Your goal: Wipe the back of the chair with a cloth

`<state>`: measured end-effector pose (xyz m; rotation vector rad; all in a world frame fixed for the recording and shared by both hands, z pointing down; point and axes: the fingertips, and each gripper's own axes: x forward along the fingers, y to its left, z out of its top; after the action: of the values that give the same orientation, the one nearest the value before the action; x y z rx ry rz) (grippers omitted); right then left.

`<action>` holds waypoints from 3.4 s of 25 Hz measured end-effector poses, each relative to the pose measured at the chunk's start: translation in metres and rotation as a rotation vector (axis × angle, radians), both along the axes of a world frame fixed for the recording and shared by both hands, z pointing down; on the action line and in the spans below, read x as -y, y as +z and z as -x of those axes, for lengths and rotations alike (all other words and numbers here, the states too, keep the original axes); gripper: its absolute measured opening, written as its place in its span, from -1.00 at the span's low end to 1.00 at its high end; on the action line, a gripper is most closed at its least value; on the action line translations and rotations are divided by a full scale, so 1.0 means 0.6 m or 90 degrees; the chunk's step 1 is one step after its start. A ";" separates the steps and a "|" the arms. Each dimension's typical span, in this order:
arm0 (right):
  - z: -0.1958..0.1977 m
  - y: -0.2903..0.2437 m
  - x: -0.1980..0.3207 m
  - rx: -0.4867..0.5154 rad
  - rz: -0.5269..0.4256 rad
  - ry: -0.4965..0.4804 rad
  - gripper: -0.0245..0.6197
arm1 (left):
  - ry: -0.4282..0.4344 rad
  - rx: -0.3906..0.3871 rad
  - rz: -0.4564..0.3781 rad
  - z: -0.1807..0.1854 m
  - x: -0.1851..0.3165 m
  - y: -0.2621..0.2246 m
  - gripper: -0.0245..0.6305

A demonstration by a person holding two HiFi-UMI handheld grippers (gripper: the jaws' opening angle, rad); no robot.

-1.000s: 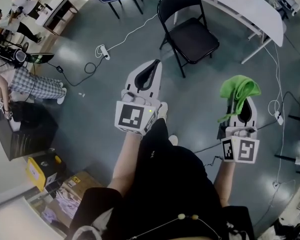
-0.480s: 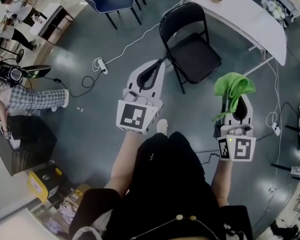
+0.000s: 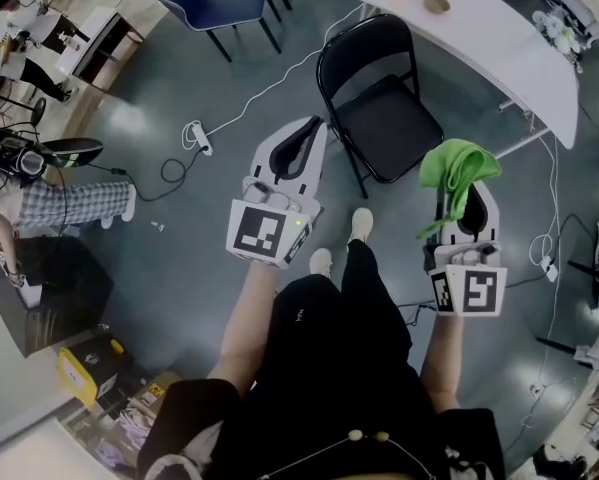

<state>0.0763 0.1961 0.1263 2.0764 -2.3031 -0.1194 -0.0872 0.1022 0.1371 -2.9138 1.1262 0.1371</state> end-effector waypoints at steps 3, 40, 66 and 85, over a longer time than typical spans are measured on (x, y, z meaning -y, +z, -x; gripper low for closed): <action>-0.024 0.017 0.047 0.000 0.010 -0.021 -0.79 | -0.002 0.010 -0.003 -0.027 0.029 0.008 -0.91; -0.097 0.359 0.567 -0.273 0.081 -0.226 -0.79 | -0.128 0.068 0.115 -0.113 0.404 0.284 -0.91; 0.025 0.580 0.743 -0.509 0.062 -0.269 -0.79 | -0.114 0.056 0.224 -0.077 0.427 0.495 -0.91; 0.051 0.638 0.726 -0.564 0.084 -0.346 -0.79 | -0.113 0.042 0.241 -0.066 0.432 0.509 -0.91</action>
<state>0.0455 -0.2396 0.5092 0.9519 -2.0869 -0.7069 -0.0475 -0.1567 0.4424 -3.0769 1.5429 -0.1953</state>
